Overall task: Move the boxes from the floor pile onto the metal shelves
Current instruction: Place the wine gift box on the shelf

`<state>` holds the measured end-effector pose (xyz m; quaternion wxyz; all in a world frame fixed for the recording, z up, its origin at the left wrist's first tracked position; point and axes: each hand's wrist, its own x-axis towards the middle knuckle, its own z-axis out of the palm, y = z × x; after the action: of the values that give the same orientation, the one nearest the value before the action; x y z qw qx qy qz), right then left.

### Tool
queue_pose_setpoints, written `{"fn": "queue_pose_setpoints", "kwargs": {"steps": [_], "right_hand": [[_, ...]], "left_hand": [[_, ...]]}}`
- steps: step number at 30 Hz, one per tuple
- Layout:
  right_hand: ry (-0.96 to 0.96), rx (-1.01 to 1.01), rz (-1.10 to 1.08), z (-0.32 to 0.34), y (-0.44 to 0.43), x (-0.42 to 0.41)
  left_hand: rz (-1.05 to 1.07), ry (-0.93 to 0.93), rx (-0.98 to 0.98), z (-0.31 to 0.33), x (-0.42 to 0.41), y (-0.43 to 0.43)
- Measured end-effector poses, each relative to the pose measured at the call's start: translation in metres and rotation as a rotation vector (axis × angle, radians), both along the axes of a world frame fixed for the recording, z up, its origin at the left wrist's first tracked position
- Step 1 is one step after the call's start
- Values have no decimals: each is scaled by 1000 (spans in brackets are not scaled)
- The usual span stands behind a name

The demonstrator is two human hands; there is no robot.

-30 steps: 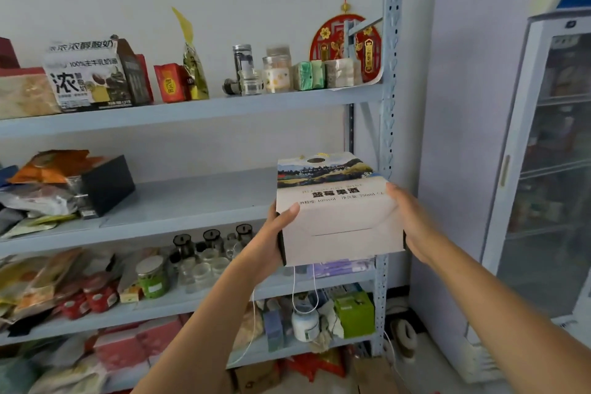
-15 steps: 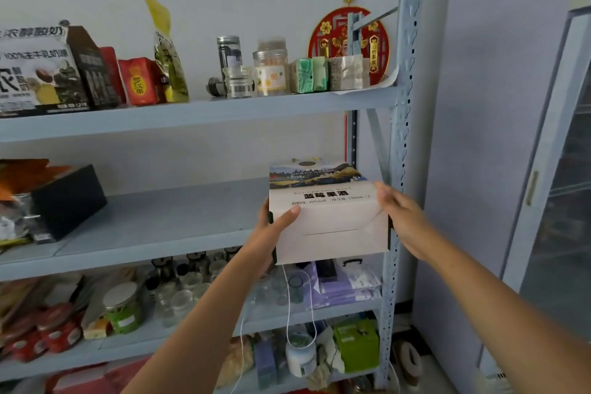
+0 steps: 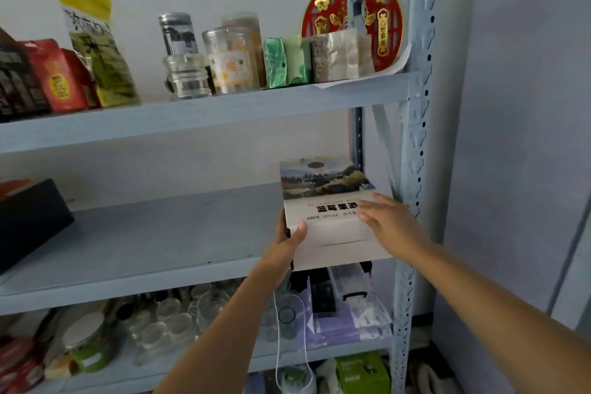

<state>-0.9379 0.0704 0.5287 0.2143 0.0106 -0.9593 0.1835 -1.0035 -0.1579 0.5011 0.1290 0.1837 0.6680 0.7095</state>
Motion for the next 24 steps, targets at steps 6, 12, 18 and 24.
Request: {"fn": "queue_pose_setpoints", "kwargs": {"steps": [6, 12, 18, 24], "right_hand": [[-126, 108, 6, 3, 8, -50], [-181, 109, 0, 7, 24, -75], [-167, 136, -7, 1, 32, -84], [-168, 129, 5, 1, 39, -81]], "left_hand": [[100, -67, 57, -7, -43, 38], [109, -164, 71, -3, -61, 56], [149, -194, 17, -5, -71, 61], [153, -166, -39, -3, -68, 62]]}}
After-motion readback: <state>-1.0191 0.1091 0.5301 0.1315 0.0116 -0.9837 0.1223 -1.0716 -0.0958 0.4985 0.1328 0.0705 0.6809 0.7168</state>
